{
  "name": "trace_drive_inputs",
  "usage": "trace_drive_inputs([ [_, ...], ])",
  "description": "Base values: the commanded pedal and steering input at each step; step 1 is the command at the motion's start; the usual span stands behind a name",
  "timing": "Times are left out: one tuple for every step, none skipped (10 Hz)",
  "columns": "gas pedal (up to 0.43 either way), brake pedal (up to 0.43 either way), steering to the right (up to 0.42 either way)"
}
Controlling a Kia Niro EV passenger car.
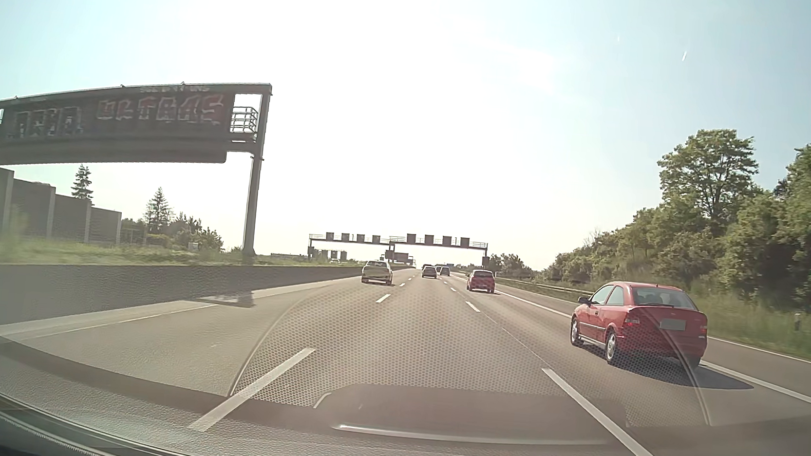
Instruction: Follow the waypoints while adhering to traffic rules and regulations
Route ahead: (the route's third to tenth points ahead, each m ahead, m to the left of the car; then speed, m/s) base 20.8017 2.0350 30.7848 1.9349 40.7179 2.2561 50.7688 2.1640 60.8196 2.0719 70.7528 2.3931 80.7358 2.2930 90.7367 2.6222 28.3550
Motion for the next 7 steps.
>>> trace_drive_inputs([
  [0.209, 0.024, -0.001],
  [0.209, 0.024, -0.001],
  [0.209, 0.024, -0.001],
  [0.209, 0.024, -0.001],
  [0.209, 0.030, -0.001],
  [0.209, 0.024, -0.001],
  [0.209, 0.024, -0.001],
])
